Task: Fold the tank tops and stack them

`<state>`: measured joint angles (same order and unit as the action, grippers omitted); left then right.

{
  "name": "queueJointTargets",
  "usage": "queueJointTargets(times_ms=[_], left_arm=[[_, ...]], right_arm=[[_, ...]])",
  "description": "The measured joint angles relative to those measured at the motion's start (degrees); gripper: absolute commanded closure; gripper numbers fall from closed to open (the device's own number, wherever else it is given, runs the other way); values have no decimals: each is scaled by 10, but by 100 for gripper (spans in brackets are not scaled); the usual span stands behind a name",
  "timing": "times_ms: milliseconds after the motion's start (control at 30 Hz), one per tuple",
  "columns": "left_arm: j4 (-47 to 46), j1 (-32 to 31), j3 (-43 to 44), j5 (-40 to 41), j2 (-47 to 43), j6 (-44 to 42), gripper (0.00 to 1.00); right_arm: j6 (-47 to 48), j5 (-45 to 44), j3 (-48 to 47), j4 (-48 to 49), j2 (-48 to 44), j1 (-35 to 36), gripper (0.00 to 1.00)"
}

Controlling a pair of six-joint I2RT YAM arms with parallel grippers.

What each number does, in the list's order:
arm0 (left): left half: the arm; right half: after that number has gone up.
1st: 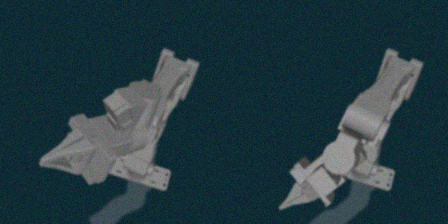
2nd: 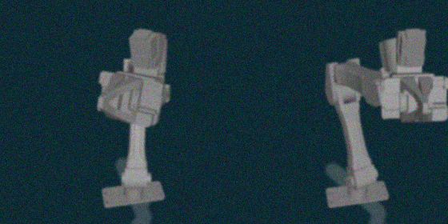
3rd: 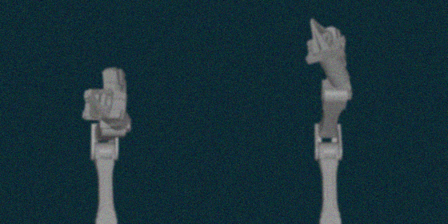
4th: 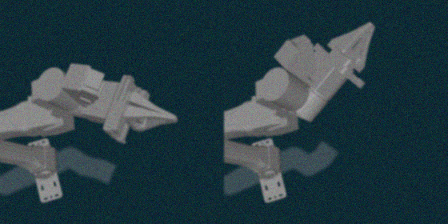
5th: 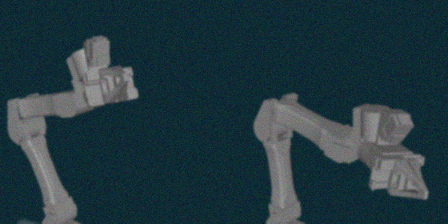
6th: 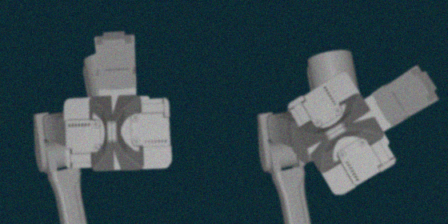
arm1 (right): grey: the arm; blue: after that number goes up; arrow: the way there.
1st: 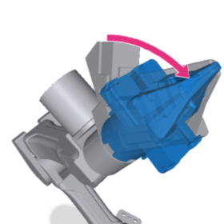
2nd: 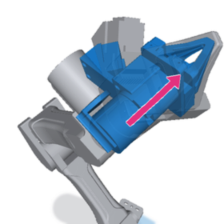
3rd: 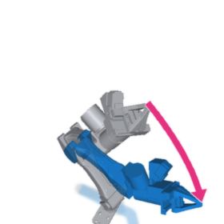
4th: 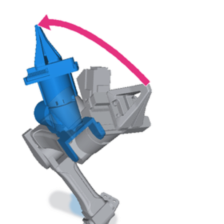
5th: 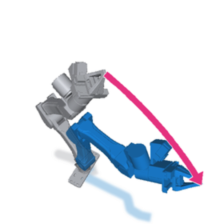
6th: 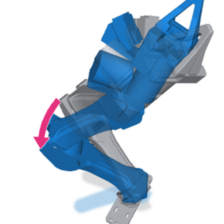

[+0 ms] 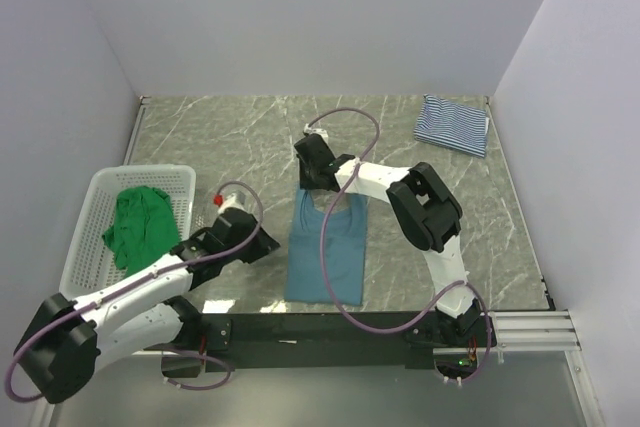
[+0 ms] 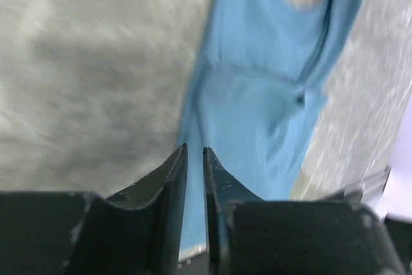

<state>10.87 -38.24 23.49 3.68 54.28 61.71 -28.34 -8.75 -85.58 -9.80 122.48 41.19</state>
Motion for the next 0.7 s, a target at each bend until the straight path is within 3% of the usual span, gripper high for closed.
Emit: queueJointTargets(times_ms=[367,567,700], left_arm=[[-80,-157,-29,14,38,49,81],[-92,-209,-30,46,118,101,97],[-113,-242,-17,76,165,158,99]], right_arm=[[-4,14,17,22,-4,-14,100],[-3,33,18,30,-4,-24,100],[-3,41,20,34,-4,-29,100]])
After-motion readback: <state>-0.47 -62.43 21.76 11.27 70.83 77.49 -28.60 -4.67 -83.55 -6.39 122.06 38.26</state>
